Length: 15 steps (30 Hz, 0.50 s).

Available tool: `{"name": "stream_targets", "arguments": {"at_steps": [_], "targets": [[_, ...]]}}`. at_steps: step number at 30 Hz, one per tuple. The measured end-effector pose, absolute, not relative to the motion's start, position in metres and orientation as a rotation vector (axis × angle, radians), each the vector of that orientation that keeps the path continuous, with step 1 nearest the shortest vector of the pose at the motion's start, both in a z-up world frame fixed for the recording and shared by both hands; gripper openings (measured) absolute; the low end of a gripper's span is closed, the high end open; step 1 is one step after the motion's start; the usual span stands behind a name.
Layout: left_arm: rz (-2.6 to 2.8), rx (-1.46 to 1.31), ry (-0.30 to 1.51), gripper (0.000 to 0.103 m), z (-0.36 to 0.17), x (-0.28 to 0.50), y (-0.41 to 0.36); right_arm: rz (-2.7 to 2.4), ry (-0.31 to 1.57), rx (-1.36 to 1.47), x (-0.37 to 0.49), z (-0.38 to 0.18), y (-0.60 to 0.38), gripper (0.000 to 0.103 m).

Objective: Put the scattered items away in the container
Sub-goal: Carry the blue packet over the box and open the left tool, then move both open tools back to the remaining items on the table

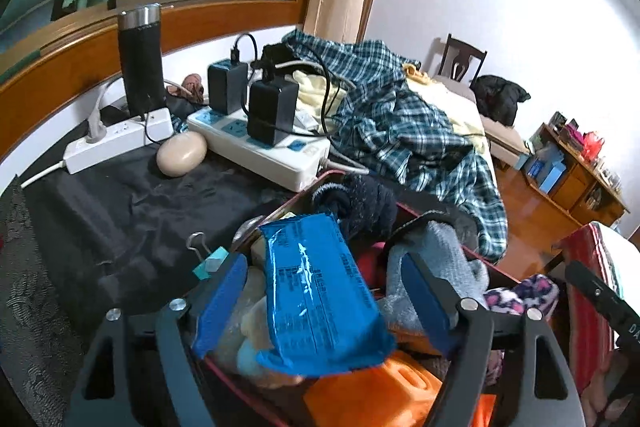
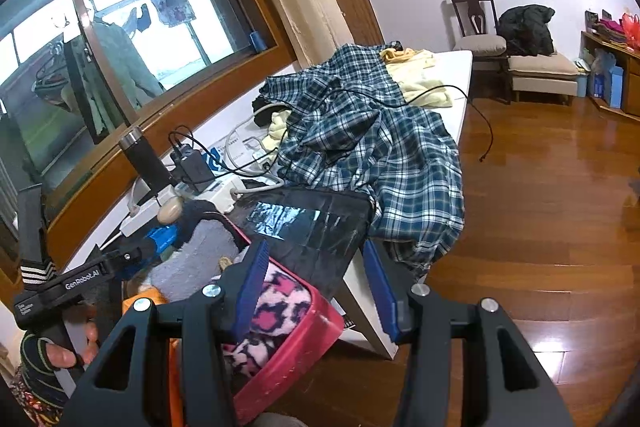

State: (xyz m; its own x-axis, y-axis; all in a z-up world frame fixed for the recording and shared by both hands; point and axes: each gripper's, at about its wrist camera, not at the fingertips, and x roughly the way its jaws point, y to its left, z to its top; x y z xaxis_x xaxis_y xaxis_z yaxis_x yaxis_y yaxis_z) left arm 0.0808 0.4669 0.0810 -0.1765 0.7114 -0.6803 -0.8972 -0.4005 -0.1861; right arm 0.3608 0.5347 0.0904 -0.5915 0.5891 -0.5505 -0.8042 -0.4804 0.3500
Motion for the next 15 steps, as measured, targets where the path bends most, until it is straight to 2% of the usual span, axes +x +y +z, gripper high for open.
{"name": "stream_targets", "arguments": {"at_steps": [3,6,15], "targets": [[1.836,-0.843,0.299,0.082,0.088,0.078,0.452,2.130,0.731,-0.445,0.359,0.097,0.527,0.053],[1.889,-0.847,0.294,0.092,0.091,0.072,0.437,2.153,0.717,-0.435,0.355,0.104,0.519,0.053],[2.087,-0.880,0.249,0.092,0.088,0.034,0.359,2.311,0.665,-0.445,0.309,0.125,0.477,0.053]]}}
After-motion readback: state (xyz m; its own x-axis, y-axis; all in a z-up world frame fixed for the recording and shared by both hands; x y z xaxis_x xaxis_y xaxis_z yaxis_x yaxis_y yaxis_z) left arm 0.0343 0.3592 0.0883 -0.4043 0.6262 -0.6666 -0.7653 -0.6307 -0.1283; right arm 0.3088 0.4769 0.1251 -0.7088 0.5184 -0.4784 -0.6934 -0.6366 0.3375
